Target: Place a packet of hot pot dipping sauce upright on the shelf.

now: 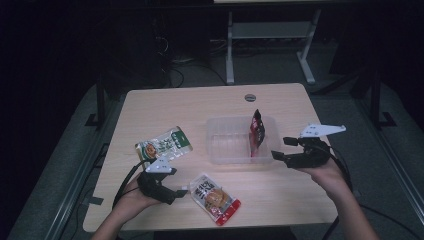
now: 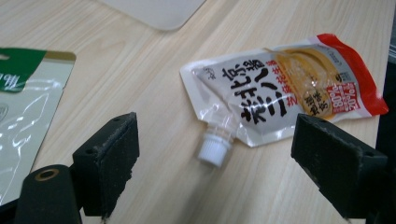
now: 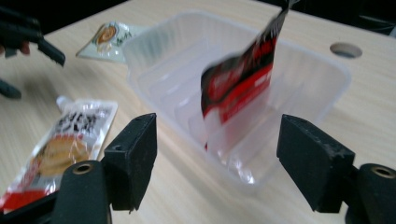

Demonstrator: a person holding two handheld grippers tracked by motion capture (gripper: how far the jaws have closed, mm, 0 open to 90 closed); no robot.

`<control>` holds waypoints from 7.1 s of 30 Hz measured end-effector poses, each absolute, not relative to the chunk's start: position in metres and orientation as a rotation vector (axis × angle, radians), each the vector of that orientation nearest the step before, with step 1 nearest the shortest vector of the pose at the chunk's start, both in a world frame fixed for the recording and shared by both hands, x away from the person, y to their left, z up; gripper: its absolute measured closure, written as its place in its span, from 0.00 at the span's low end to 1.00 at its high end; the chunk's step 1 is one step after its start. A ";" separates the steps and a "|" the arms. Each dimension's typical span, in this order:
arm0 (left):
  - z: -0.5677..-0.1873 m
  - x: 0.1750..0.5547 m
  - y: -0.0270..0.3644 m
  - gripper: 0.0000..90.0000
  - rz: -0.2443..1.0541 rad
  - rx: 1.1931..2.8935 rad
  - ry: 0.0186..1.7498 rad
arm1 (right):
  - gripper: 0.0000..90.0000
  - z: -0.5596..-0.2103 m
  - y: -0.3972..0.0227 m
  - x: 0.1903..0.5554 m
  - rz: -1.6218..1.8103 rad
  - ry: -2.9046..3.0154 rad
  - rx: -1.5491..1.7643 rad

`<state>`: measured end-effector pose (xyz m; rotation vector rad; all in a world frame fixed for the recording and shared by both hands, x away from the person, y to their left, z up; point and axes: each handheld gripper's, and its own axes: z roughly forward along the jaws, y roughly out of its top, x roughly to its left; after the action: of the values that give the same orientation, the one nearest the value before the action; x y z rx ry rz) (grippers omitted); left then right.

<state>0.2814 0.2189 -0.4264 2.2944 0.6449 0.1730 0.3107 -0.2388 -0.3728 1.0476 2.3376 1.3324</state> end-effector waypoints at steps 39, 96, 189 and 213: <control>-0.434 0.273 0.211 0.83 0.107 2.324 0.679 | 0.99 -0.440 -0.168 0.283 1.195 2.774 0.778; -0.451 0.321 0.113 1.00 0.085 2.447 0.534 | 1.00 -0.462 -0.039 0.268 1.263 2.980 0.337; -0.449 0.247 0.157 1.00 -0.038 2.493 0.515 | 0.99 -0.459 -0.104 0.308 1.515 2.966 0.798; -0.443 0.249 0.149 1.00 0.020 2.397 0.498 | 1.00 -0.413 -0.098 0.291 2.009 2.751 0.671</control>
<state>0.2495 0.1493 -0.4432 2.3972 0.4983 0.0203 0.2913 -0.0979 -0.4126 0.6711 2.7510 2.0089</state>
